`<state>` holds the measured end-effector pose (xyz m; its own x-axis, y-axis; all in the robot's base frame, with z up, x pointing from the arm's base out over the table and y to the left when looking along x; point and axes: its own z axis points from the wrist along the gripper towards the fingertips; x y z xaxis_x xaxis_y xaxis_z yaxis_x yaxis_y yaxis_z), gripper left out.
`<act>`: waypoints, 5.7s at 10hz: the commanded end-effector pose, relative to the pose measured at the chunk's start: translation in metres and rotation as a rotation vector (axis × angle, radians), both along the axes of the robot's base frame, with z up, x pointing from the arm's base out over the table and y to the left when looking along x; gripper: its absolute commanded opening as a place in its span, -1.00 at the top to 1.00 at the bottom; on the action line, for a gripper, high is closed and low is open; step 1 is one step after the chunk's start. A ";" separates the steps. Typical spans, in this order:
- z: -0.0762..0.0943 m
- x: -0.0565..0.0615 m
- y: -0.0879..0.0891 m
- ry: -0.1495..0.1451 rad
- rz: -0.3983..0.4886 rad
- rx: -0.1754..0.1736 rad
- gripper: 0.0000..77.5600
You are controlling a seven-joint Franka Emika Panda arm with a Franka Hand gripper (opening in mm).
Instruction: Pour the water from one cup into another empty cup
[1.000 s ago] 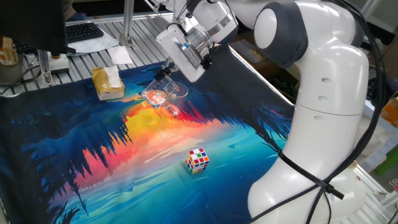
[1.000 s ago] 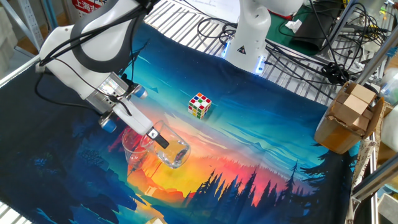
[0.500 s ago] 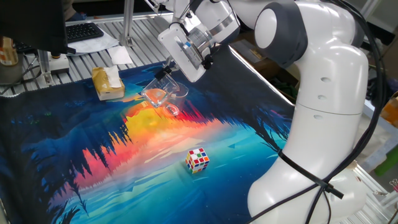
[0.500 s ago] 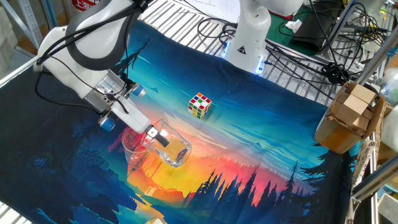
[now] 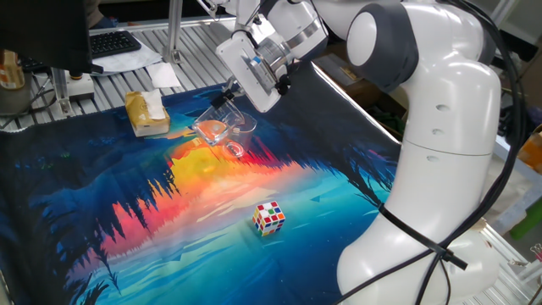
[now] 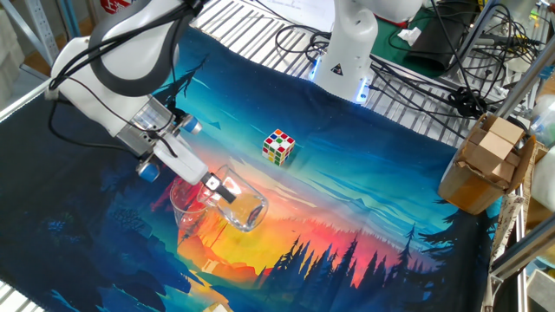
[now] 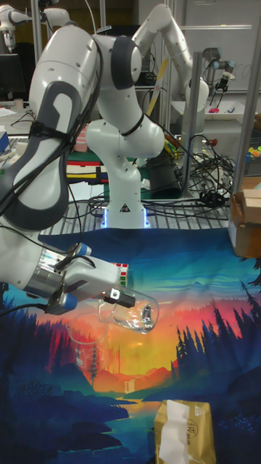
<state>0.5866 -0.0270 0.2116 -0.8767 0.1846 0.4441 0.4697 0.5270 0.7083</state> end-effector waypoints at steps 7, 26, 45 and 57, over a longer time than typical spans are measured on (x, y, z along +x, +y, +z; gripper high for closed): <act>0.004 0.000 -0.001 0.025 -0.016 0.056 0.97; 0.000 0.007 -0.016 0.081 -0.032 0.156 0.97; -0.002 0.004 -0.024 0.160 -0.081 0.264 0.97; -0.005 0.006 -0.030 0.186 -0.087 0.317 0.97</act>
